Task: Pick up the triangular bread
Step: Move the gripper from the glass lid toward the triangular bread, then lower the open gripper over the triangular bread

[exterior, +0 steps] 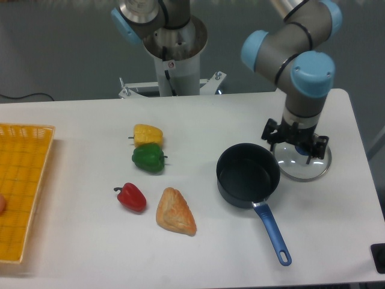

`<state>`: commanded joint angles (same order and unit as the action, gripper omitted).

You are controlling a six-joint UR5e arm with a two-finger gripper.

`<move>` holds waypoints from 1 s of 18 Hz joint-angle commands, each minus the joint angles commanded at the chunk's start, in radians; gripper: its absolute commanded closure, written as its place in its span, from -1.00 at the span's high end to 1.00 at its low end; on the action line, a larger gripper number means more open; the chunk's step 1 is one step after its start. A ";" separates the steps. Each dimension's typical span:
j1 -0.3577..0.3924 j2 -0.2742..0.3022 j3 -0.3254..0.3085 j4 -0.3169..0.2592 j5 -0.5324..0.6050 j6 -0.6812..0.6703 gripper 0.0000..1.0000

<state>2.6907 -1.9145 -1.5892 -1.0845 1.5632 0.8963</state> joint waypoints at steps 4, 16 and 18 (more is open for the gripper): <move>-0.057 -0.001 0.000 0.000 -0.029 -0.138 1.00; -0.268 -0.126 0.011 0.055 -0.040 -0.551 1.00; -0.298 -0.136 0.012 0.057 -0.040 -0.566 1.00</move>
<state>2.3931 -2.0509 -1.5769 -1.0278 1.5232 0.3299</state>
